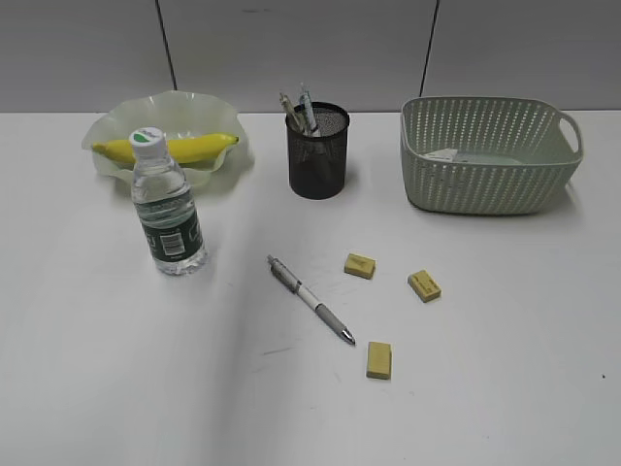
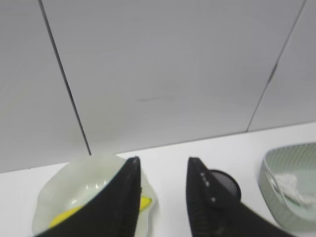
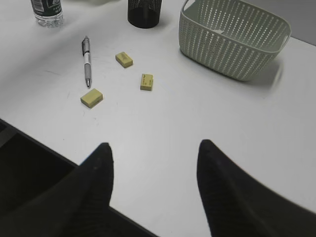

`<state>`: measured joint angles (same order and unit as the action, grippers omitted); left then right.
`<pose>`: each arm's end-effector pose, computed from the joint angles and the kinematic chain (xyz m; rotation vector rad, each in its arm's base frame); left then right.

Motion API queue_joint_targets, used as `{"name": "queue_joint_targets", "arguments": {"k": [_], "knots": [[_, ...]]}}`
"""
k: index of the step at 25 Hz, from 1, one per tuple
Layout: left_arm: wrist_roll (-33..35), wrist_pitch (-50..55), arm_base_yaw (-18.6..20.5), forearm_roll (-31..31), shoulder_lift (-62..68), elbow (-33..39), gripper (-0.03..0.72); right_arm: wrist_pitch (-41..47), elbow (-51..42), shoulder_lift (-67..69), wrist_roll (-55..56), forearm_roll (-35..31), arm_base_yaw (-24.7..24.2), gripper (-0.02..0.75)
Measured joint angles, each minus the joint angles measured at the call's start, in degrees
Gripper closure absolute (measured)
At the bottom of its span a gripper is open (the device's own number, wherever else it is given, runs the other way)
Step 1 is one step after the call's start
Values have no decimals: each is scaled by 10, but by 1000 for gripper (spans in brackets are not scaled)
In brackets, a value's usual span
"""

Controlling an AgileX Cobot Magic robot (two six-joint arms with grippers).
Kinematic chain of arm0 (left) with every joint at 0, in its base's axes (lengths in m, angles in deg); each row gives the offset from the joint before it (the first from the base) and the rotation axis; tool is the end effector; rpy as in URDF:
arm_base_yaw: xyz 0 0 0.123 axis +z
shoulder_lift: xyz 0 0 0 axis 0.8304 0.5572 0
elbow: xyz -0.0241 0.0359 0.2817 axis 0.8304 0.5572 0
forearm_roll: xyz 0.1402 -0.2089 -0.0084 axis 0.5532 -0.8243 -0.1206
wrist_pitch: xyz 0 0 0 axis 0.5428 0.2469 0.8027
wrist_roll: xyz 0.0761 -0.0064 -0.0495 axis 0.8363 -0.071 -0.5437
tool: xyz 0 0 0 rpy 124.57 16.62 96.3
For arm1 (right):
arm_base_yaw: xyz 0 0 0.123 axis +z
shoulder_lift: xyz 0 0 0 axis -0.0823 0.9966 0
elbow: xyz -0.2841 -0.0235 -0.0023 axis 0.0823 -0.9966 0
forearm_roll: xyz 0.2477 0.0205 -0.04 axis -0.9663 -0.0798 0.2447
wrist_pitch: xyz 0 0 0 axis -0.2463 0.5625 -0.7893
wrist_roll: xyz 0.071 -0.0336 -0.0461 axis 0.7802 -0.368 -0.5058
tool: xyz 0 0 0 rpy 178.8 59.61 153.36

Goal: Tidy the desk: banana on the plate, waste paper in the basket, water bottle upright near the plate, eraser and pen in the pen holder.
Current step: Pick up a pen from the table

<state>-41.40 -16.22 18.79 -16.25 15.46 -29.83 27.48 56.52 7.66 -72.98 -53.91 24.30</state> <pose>0.3039 -0.1889 0.4258 0.1714 1.9571 -0.1927 -0.0053 -0.0039 0.2814 -0.6062 1.9176 0.2442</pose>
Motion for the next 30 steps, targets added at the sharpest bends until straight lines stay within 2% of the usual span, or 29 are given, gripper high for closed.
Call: {"name": "queue_joint_targets", "arguments": {"k": [4,12,19,23,30], "knots": [[85,97,-49,-56,-49,0,465,0,0,0,0,0,0,301],[175,289,-119,-151,-119,0,468,0,0,0,0,0,0,301],[221,318,-148,-238,-182,17,468,0,0,0,0,0,0,301],[227,318,-149,-256,-255,93,468,0,0,0,0,0,0,301],[235,286,-150,-264,-458,320,468,0,0,0,0,-6,0,301]]}}
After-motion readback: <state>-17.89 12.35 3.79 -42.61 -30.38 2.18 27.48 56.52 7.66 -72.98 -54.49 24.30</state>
